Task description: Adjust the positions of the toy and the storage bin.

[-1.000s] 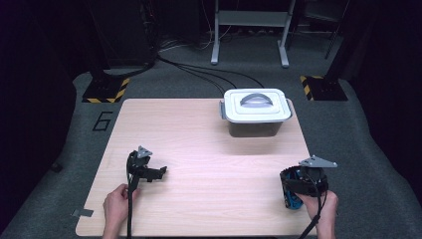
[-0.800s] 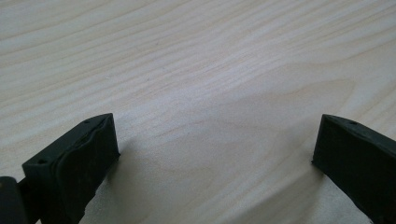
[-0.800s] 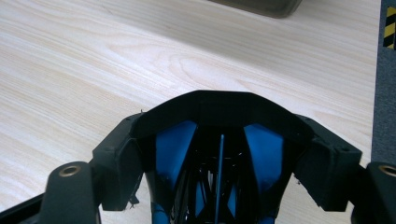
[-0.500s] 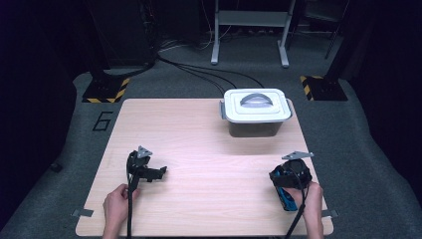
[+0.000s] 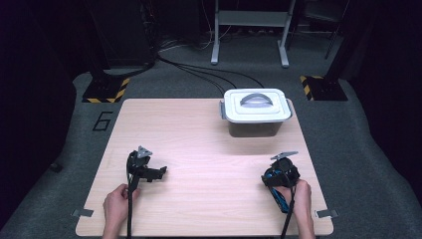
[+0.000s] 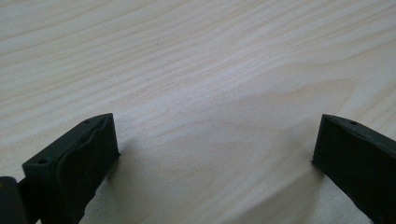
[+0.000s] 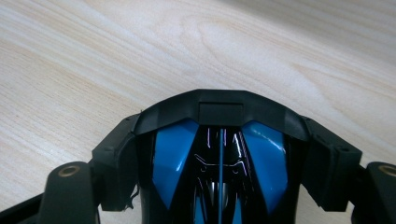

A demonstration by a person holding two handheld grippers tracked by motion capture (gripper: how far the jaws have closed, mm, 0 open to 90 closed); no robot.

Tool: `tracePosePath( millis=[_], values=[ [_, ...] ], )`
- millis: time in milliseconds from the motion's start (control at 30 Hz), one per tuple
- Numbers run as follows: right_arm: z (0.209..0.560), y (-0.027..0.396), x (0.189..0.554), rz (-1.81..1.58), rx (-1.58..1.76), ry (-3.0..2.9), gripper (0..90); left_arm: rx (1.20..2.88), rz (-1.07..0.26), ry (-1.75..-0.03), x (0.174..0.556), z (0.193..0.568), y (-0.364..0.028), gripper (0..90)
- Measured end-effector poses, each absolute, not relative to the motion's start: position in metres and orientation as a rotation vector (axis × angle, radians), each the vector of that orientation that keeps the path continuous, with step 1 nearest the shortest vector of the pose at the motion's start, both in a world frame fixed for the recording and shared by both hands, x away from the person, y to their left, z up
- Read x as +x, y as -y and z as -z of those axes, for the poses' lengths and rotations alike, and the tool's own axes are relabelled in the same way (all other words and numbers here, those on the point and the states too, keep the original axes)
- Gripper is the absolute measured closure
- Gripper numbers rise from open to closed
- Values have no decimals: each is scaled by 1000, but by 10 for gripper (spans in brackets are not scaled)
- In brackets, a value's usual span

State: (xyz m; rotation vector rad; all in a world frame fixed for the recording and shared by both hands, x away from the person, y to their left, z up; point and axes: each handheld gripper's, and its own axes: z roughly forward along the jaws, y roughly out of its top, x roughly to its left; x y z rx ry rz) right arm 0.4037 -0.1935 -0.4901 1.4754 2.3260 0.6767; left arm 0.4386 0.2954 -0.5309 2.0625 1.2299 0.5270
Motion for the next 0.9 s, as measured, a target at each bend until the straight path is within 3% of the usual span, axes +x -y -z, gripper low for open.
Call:
tracePosePath(
  millis=[533, 633, 900],
  values=[
    [500, 194, 406, -667, 1530, -2344, 221, 2063, -527, -1230, 439, 531, -295, 0],
    [496, 195, 405, -697, 1533, -2335, 141, 2062, -527, -1230, 439, 531, -295, 0],
    [488, 195, 403, -725, 1525, -2336, 88, 2063, -527, -1230, 439, 531, -295, 0]
  ],
)
